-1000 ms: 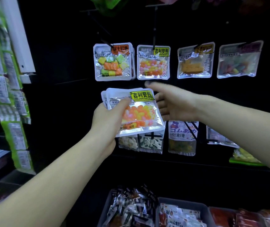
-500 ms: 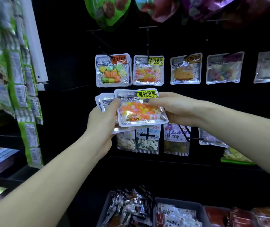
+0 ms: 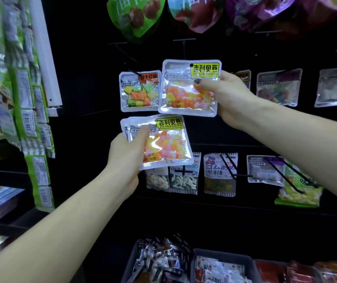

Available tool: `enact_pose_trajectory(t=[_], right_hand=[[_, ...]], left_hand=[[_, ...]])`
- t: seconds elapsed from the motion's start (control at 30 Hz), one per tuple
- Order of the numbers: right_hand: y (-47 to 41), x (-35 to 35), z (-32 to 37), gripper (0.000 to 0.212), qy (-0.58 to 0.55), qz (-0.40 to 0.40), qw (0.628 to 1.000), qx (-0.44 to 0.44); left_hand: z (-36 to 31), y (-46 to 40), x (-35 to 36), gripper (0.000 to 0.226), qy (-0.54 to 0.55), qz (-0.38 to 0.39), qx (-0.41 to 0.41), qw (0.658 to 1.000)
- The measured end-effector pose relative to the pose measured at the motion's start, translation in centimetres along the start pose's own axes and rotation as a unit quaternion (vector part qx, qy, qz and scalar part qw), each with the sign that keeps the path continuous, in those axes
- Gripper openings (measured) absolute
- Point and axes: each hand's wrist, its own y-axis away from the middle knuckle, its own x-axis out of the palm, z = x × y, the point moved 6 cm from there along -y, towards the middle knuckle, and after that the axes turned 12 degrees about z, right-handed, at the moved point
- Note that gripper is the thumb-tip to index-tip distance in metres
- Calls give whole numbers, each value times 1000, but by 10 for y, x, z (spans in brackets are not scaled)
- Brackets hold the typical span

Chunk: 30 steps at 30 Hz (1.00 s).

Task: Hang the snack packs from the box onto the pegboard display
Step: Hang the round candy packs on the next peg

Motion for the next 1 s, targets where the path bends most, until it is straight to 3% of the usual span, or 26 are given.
enact_pose_trajectory(t=[0.27,0.43,0.7,0.8,0.93,1.0], right_hand=[[-21,14,8,18,-17,-14,1000,3],[-26,17,4,21,-13,-22,1000,17],[-33,14,-5,24,-7,-62,998,9],[-33,11,-10,26,-11,-82,997,11],[-39,11,-16,50,12,-93,995,22],[-46,8,-20,52,31,-93,995,31]], left_hand=[[-6,2,3,76,-10,-3,12,1000],[-5,2,-3,46,-18,-6,18,1000],[3,-6,-9,29,-18,-7,11,1000],[6,-8,-9,38,-16,-7,9,1000],[11,-11,-9,25,-6,1,13,1000],[13,-12,-10,21,-5,4,14,1000]])
